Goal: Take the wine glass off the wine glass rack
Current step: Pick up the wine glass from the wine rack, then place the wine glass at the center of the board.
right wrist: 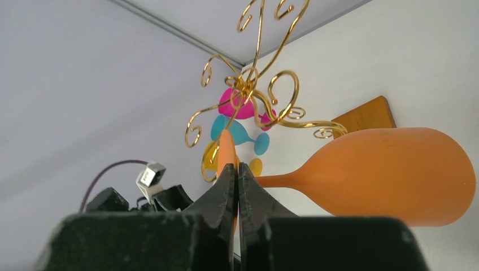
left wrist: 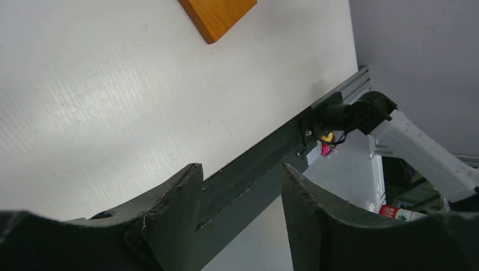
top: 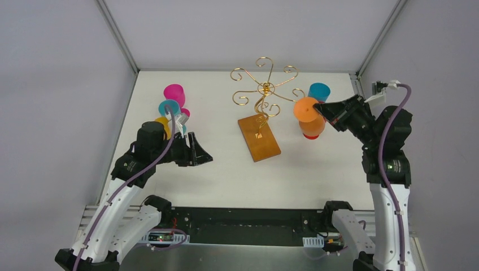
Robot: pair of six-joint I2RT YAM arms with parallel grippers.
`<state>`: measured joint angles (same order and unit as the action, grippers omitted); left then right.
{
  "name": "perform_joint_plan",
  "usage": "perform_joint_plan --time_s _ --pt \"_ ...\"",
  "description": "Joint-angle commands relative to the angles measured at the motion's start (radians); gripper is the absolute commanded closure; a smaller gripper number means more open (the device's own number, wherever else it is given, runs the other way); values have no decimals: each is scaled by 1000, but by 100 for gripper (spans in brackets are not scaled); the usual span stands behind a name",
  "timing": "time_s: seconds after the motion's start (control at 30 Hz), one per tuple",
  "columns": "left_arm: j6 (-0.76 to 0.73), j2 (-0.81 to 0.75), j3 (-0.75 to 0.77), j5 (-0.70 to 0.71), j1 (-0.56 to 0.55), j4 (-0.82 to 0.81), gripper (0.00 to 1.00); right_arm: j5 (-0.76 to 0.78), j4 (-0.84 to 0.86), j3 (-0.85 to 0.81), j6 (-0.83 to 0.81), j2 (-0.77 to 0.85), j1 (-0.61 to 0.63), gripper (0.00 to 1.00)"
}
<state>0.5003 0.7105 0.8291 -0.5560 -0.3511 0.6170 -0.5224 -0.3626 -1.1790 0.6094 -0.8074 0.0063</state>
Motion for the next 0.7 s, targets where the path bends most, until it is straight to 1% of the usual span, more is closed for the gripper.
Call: perform_joint_plan --time_s 0.0,0.17,0.3,0.4,0.53,0.67 --pt "163 -42 70 -71 11 -8 45 -76 59 72 -89 104 3 100" --pt "290 -76 69 -106 12 -8 43 -111 67 131 -134 189 40 100" --pt "370 -95 50 -117 11 -8 42 -195 95 162 -132 213 71 100" --pt "420 -108 37 -131 12 -8 40 -279 171 210 -106 229 102 100" --pt "482 -129 29 -153 12 -17 38 -289 271 270 -115 260 171 100" --pt "532 -146 20 -179 11 -41 36 -247 265 265 -179 236 292 100"
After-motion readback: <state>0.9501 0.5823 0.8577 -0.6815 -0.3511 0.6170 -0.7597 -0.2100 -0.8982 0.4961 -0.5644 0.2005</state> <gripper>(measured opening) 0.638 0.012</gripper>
